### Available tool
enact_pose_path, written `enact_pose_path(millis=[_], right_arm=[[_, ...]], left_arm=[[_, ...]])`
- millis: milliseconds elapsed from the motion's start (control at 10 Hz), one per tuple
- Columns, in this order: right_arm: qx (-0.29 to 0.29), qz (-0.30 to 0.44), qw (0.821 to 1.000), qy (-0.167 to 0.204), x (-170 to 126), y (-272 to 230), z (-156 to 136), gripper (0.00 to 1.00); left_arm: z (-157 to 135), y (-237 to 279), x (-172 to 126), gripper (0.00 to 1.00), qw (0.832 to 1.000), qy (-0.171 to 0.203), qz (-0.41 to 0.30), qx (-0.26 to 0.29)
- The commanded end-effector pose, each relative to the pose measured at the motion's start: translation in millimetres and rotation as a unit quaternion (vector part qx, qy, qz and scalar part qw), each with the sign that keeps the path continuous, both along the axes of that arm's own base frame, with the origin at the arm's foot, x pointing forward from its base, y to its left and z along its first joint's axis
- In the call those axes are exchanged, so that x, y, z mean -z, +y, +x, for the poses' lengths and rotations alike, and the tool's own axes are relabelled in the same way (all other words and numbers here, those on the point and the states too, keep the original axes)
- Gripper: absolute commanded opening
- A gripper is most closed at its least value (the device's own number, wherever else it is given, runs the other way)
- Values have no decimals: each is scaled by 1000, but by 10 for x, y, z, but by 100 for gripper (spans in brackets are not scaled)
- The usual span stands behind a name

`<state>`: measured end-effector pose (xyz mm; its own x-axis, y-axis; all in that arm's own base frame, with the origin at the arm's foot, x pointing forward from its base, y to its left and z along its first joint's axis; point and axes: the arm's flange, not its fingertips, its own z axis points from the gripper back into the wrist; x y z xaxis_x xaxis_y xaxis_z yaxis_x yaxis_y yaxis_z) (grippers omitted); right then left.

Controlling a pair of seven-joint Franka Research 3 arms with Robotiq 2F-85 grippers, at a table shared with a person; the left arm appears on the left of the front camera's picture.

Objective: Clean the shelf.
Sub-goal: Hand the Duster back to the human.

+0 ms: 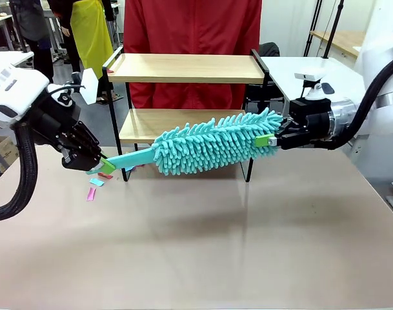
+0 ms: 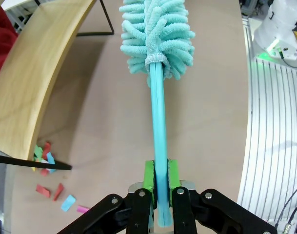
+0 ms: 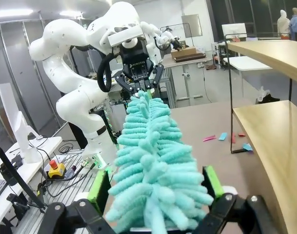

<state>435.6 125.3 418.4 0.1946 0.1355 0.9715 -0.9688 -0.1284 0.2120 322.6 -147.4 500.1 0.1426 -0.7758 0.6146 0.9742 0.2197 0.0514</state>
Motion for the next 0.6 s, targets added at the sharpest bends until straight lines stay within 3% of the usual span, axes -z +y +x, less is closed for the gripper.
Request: enact_pose_path(millis=[0, 100, 200, 300, 400, 500], right_arm=[[-10, -14, 1000, -3, 12, 96, 52, 100], [-6, -16, 1000, -5, 22, 107, 44, 100], [-12, -25, 1000, -5, 26, 116, 49, 40], [-14, -27, 1000, -5, 22, 114, 50, 40], [-16, -28, 999, -4, 18, 112, 52, 0], [-21, -27, 999, -2, 17, 114, 49, 34]], left_arm=[[-21, -10, -32, 13, 1000, 4, -7, -3], [-21, -10, -32, 13, 1000, 4, -7, -3], [-21, -10, -32, 13, 1000, 4, -7, -3], [-21, -10, -32, 13, 1000, 4, -7, -3], [-21, -10, -32, 13, 1000, 4, -7, -3], [-21, -10, -32, 13, 1000, 4, -7, -3]])
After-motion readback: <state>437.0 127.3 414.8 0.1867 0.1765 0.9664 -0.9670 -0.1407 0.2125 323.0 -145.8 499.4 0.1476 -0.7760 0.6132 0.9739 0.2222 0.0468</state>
